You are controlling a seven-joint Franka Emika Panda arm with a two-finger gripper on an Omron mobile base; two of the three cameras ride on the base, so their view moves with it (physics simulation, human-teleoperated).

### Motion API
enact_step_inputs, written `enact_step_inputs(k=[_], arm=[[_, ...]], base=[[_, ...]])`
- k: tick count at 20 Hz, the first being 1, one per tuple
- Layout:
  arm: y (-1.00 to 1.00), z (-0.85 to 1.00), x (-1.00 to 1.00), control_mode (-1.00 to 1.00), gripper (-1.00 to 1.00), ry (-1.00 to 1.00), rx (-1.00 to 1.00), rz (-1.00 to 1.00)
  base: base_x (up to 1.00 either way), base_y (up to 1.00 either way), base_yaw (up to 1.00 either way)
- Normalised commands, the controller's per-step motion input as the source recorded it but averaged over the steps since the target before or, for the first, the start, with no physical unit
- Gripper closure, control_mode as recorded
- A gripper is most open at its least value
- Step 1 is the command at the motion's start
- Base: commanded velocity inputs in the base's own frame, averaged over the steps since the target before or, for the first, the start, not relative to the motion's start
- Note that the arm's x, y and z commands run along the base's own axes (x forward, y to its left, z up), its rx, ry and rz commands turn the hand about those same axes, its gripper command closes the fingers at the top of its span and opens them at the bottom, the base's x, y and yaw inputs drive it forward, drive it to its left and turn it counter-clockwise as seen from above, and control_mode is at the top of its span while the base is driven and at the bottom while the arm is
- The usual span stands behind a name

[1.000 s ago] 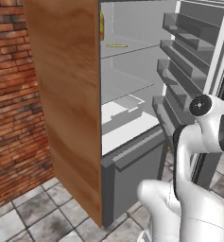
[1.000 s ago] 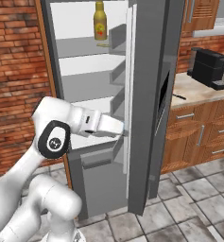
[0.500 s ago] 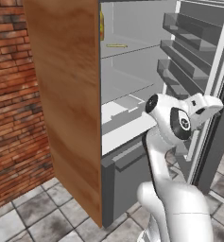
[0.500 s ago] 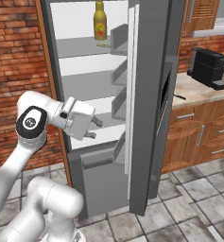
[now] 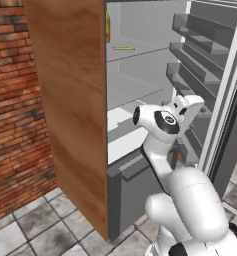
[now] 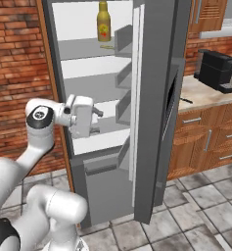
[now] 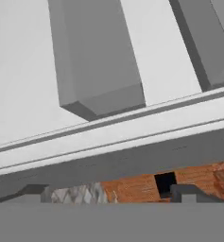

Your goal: Retrieve the butter from the fridge and place it on a plate on the dining table. Then retrieve the butter knife by the fridge and place it near the plate.

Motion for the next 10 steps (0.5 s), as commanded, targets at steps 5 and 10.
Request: enact_step_inputs(k=[5,10], arm=[[0.0,0.0,0.79,-1.0,-1.0,0.23,-0.17,0.0],[-0.02,0.0,0.73,-1.0,-1.0,0.23,-0.15,0.0]], base=[[0.0,0.0,0.0],[0.0,0.0,0.0]])
